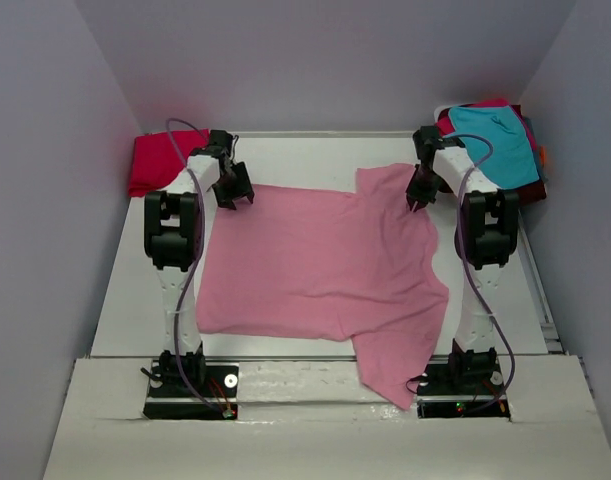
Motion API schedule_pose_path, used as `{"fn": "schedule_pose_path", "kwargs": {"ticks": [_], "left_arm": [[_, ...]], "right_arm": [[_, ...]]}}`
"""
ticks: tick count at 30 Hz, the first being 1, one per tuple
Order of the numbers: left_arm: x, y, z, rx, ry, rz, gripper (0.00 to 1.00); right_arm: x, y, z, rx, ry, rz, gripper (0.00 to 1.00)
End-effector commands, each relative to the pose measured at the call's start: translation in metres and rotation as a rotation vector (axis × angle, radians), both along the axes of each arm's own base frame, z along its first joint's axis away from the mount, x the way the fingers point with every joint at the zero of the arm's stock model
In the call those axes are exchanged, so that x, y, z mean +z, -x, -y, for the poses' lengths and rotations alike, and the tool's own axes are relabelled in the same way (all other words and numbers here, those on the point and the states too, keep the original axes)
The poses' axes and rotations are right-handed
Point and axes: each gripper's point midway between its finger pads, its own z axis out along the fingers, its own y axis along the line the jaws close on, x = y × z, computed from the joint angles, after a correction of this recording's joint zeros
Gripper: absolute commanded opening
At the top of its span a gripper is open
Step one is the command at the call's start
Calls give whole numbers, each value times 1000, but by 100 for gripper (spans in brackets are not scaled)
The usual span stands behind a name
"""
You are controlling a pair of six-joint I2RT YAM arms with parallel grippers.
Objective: Fold and stack the t-shirts
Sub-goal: Flatten the tshirt out
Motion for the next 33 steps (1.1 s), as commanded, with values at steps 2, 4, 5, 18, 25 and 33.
{"fn": "schedule_pose_path", "kwargs": {"ticks": [2, 4, 5, 18, 25, 33], "left_arm": [[-22, 3, -22, 48, 30, -69, 66], [-22, 0, -32, 69, 35, -69, 66], [-22, -1, -32, 71, 36, -67, 66], [-21, 2, -53, 118, 32, -70, 66], [-17, 3, -56, 123, 37, -63, 66], [-14, 4, -57, 125, 37, -58, 66]], "right_arm": [[36, -13, 0, 11, -3, 80, 17], [36, -13, 0, 13, -2, 78, 17], [36, -13, 0, 13, -2, 76, 17], [15, -26, -4, 44, -13, 45, 18], [-12, -29, -11, 78, -43, 10, 18], [-23, -11, 10, 16, 62, -52, 19]]}}
